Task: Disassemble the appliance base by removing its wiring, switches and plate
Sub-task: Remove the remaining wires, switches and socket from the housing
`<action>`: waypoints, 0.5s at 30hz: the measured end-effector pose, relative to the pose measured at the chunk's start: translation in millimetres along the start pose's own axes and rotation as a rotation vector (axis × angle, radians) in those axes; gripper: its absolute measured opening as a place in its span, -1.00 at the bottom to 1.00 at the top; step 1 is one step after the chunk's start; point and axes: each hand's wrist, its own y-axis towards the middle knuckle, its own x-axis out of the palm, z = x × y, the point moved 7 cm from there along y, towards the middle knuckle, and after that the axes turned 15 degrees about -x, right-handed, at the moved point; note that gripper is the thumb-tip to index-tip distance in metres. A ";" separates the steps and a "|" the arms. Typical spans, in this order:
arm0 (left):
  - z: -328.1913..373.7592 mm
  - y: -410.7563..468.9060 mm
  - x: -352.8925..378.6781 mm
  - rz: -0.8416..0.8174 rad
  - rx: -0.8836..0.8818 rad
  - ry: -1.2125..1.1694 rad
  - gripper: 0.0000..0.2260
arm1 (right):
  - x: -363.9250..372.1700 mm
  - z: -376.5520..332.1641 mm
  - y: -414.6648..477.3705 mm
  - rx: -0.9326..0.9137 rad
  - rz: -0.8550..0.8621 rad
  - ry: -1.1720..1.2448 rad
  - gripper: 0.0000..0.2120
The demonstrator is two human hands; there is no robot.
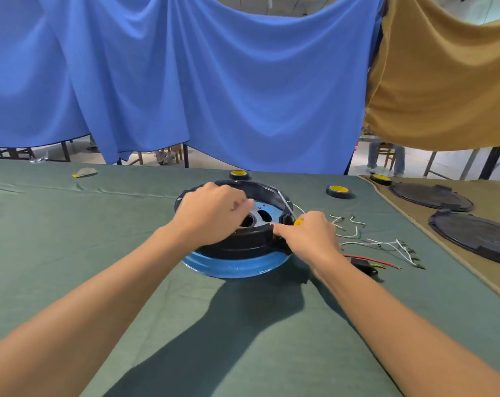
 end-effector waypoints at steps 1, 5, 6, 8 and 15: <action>-12.4 2.6 -0.7 0.005 -0.054 -0.032 -0.68 | 0.3 0.5 0.6 0.002 -0.005 0.010 -0.56; -57.2 6.4 -1.3 0.044 -0.247 -0.322 -0.79 | -5.0 -5.9 4.3 -0.043 -0.050 0.006 -0.57; -69.3 7.8 -1.4 0.064 -0.307 -0.380 -0.82 | -6.9 -8.3 5.0 -0.063 -0.072 0.002 -0.56; -96.2 10.5 -0.6 0.098 -0.448 -0.420 -0.83 | -10.5 -11.2 6.6 -0.093 -0.118 0.020 -0.52; -145.2 0.1 27.9 -0.067 -0.666 -0.934 -0.80 | -11.9 -12.6 19.0 -0.140 -0.342 0.156 -0.62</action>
